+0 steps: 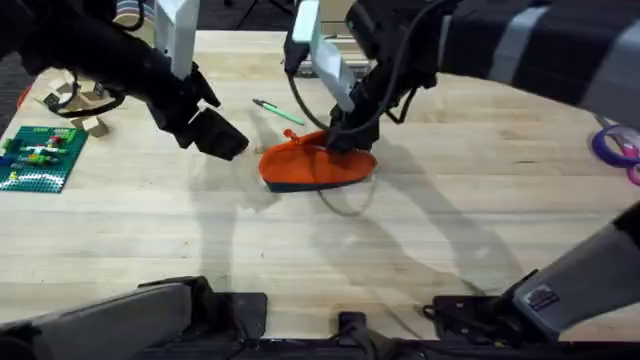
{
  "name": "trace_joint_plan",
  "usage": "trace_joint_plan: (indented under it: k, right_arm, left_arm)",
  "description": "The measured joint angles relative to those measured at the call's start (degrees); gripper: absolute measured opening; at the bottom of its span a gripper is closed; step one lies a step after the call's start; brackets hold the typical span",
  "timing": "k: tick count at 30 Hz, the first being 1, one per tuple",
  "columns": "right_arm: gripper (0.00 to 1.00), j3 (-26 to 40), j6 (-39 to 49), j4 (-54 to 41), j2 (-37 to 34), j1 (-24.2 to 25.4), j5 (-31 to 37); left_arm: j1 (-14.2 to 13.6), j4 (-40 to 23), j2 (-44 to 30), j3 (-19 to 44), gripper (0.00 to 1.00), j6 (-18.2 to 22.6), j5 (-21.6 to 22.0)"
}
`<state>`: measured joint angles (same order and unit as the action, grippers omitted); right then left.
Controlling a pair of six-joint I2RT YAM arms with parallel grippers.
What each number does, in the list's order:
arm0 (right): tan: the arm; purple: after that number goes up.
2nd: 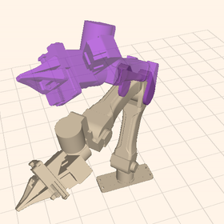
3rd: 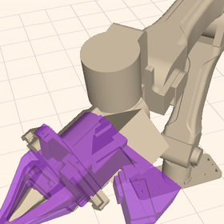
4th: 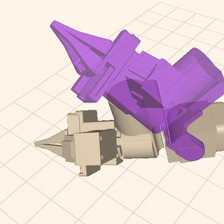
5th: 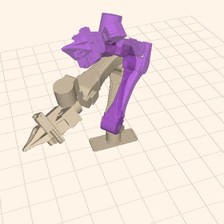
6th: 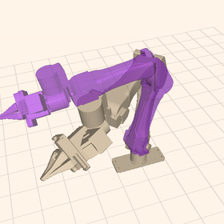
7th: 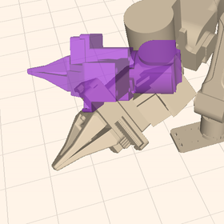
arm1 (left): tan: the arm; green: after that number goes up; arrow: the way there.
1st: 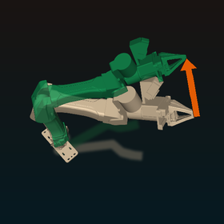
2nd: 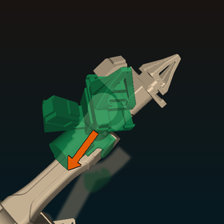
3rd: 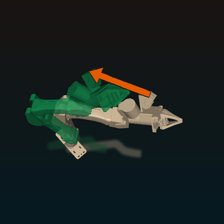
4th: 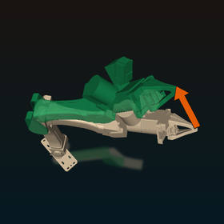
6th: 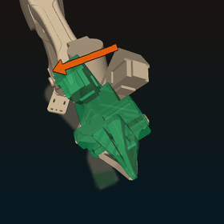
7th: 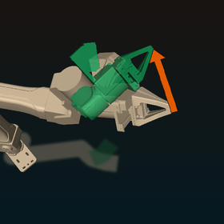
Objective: Unzip the bag, pick up the pens from the table one at a time and place them inside, then zip the bag closed.
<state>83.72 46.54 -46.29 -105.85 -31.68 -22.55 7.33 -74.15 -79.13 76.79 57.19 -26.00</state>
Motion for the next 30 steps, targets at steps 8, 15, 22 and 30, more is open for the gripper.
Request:
trace_joint_plan:
  k: [8, 15, 22, 30]
  right_arm:
    - [0.033, 0.0, 0.0, 0.0, -2.0, -2.3, 0.3]
    - [0.993, 0.0, 0.2, -1.0, -2.0, -2.6, 0.3]
    - [0.997, 0.0, 0.2, -1.2, -2.0, -2.6, 0.3]
    - [0.998, 0.0, -1.1, -1.5, -1.4, -2.7, 0.2]
  left_arm:
    - [0.0, -0.2, 0.0, 0.0, 0.995, 0.0, 0.0]
    - [0.0, -0.2, 0.0, 0.0, 0.995, 0.0, 0.0]
    - [0.0, 0.2, 0.0, 0.0, 0.995, 0.0, 0.0]
    - [0.0, 1.1, 0.0, 0.0, 0.995, 0.0, 0.0]
